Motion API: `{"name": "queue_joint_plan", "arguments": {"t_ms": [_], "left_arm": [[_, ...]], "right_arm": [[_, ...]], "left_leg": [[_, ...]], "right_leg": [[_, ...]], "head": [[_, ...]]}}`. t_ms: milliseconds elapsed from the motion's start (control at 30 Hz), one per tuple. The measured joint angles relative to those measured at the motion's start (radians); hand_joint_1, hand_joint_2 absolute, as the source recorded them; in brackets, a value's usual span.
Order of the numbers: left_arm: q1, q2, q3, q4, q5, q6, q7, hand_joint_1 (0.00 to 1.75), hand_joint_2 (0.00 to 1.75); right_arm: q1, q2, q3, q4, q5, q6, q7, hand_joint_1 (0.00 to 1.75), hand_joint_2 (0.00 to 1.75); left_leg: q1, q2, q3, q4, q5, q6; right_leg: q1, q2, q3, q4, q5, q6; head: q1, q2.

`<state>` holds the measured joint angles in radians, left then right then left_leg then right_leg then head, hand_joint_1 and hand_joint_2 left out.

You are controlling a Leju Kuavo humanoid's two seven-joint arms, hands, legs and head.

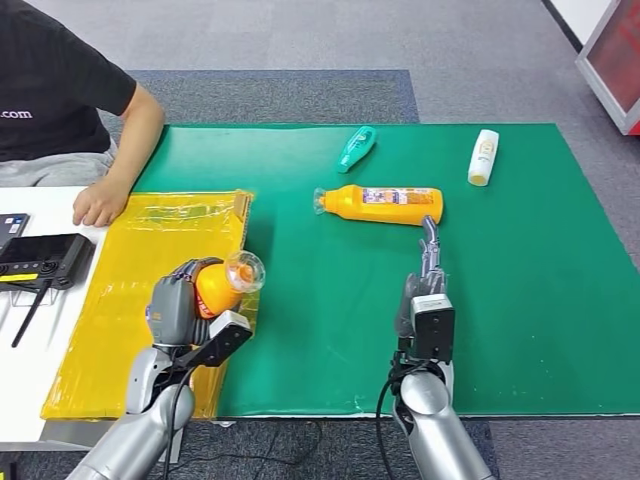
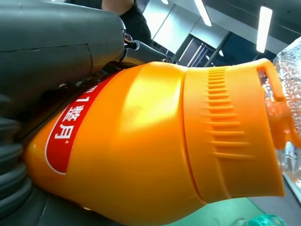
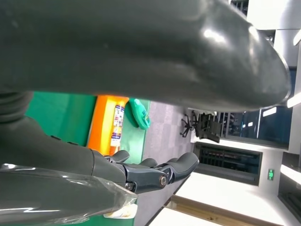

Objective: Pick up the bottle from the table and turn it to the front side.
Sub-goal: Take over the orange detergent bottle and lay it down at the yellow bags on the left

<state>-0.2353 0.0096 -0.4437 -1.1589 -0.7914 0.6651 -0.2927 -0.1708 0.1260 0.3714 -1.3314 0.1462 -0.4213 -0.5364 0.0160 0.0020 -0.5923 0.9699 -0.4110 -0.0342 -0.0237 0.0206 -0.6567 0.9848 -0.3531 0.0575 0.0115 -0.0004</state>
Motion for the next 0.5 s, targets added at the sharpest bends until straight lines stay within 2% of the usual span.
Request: {"name": "queue_joint_plan", "arguments": {"t_ms": [67, 100, 133, 200, 267, 333, 400, 500], "left_arm": [[-0.005, -0.001, 0.008, 0.013, -0.027, 0.000, 0.005, 1.04, 1.75], [-0.008, -0.002, 0.011, 0.021, -0.035, 0.000, 0.007, 1.00, 1.75], [-0.013, -0.002, 0.014, 0.028, -0.041, -0.001, 0.010, 1.02, 1.75], [-0.023, -0.003, 0.019, 0.047, -0.058, 0.000, 0.017, 1.27, 1.75], [-0.031, -0.004, 0.022, 0.064, -0.074, 0.000, 0.022, 1.43, 1.75], [-0.041, -0.004, 0.023, 0.081, -0.071, -0.003, 0.023, 1.17, 1.75], [-0.055, -0.006, 0.023, 0.100, -0.061, -0.008, 0.023, 0.75, 1.75], [-0.064, -0.011, 0.024, 0.120, -0.052, -0.010, 0.021, 0.31, 1.75]], "right_arm": [[0.000, 0.002, -0.001, 0.000, 0.001, 0.001, 0.002, 0.00, 0.00], [0.000, 0.003, -0.001, 0.001, 0.001, 0.002, 0.004, 0.00, 0.00], [0.000, 0.005, -0.001, 0.001, 0.002, 0.002, 0.005, 0.00, 0.00], [0.000, 0.007, -0.002, 0.001, 0.002, 0.004, 0.006, 0.00, 0.00], [0.000, 0.008, -0.002, 0.001, 0.002, 0.005, 0.007, 0.00, 0.00], [-0.001, 0.010, -0.002, 0.001, 0.002, 0.005, 0.007, 0.00, 0.00], [-0.003, 0.012, -0.002, 0.002, 0.003, 0.005, 0.007, 0.00, 0.00], [-0.002, 0.015, -0.002, 0.002, 0.004, 0.005, 0.008, 0.00, 0.00]], "left_leg": [[0.000, 0.000, 0.000, 0.000, 0.000, 0.000], [0.000, 0.000, 0.000, 0.000, 0.000, 0.000], [0.000, 0.000, 0.000, 0.000, 0.000, 0.000], [0.000, 0.000, 0.000, 0.000, 0.000, 0.000], [0.000, 0.000, 0.000, 0.000, 0.000, 0.000], [0.000, 0.000, 0.000, 0.000, 0.000, 0.000], [0.000, 0.000, 0.000, 0.000, 0.000, 0.000], [0.000, 0.000, 0.000, 0.000, 0.000, 0.000]], "right_leg": [[0.000, 0.000, 0.000, 0.000, 0.000, 0.000], [0.000, 0.000, 0.000, 0.000, 0.000, 0.000], [0.000, 0.000, 0.000, 0.000, 0.000, 0.000], [0.000, 0.000, 0.000, 0.000, 0.000, 0.000], [0.000, 0.000, 0.000, 0.000, 0.000, 0.000], [0.000, 0.000, 0.000, 0.000, 0.000, 0.000], [0.000, 0.000, 0.000, 0.000, 0.000, 0.000], [0.000, 0.000, 0.000, 0.000, 0.000, 0.000]], "head": [[0.000, 0.000], [0.000, 0.000], [0.000, 0.000], [0.000, 0.000], [0.000, 0.000], [0.000, 0.000], [0.000, 0.000], [0.000, 0.000]]}}
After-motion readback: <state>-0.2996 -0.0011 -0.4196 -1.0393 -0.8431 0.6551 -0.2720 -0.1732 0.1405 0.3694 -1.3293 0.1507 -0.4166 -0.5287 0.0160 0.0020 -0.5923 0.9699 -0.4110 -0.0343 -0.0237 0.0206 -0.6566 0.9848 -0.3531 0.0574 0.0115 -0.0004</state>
